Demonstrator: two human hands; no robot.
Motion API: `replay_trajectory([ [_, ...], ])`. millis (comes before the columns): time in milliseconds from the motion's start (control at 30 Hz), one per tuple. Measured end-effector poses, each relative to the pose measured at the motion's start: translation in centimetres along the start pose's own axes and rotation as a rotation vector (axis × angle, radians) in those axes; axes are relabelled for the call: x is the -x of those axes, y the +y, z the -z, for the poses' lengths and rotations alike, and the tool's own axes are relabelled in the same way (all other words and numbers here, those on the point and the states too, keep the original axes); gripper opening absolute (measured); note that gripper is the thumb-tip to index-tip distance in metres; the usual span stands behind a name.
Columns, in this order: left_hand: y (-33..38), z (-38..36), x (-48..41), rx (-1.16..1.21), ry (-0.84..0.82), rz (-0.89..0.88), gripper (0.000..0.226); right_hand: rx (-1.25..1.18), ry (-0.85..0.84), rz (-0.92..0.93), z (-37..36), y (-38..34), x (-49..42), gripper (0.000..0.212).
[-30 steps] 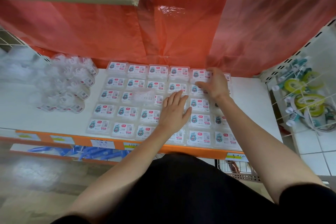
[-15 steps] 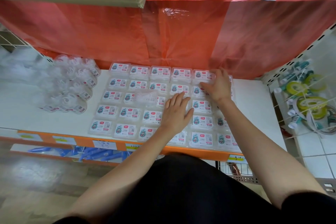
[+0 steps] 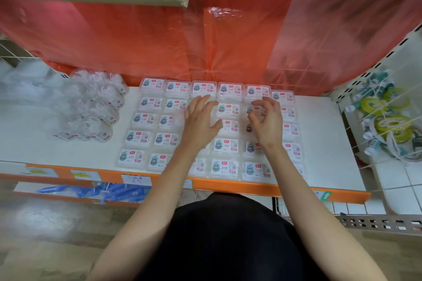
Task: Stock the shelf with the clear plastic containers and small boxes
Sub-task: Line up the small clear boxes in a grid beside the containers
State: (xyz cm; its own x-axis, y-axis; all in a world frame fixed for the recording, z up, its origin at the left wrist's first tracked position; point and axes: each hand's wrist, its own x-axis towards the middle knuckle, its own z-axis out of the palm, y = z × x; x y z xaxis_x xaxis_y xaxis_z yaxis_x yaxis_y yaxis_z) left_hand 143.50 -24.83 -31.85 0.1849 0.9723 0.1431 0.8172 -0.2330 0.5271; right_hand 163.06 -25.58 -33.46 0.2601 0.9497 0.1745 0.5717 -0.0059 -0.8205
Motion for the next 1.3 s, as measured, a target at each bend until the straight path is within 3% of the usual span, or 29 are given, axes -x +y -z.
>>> replay_trajectory([
  [133,-3.8,2.1,0.6,-0.038,-0.186,0.169,0.077,-0.013,-0.076,0.022,-0.9,-0.8,1.4,0.023],
  [233,-5.2,2.0,1.6,-0.057,-0.222,0.233,0.081,-0.011,-0.155,0.052,-1.7,-1.1,2.2,0.023],
  [367,-5.4,1.6,2.2,-0.053,-0.125,0.214,0.069,0.005,-0.239,0.07,-2.5,-1.8,2.8,0.021],
  [533,-4.2,2.0,1.8,0.022,-0.067,0.149,0.066,-0.11,-0.224,-0.065,-2.6,-2.2,3.3,0.012],
  [733,-0.2,0.5,2.0,0.104,-0.068,-0.024,0.066,-0.344,-0.256,-0.309,-2.1,-1.9,3.3,0.027],
  [867,0.9,-0.6,2.2,0.193,-0.071,-0.011,0.066,-0.378,-0.213,-0.347,-0.8,-2.0,3.3,0.028],
  [967,1.7,-0.5,2.2,0.434,-0.044,0.14,0.062,-0.409,-0.177,-0.35,0.2,-2.2,2.8,0.027],
  [1067,2.0,0.2,1.7,0.644,0.009,0.381,0.042,-0.479,-0.159,-0.348,0.7,-2.3,2.8,0.024],
  [1167,1.8,0.9,1.1,0.794,-0.095,0.644,0.037,-0.549,-0.194,-0.306,0.9,-2.3,3.3,0.021],
  [1300,1.5,1.1,1.2,0.906,-0.241,0.766,0.052,-0.587,-0.24,-0.238,0.8,-2.7,3.6,0.028],
])
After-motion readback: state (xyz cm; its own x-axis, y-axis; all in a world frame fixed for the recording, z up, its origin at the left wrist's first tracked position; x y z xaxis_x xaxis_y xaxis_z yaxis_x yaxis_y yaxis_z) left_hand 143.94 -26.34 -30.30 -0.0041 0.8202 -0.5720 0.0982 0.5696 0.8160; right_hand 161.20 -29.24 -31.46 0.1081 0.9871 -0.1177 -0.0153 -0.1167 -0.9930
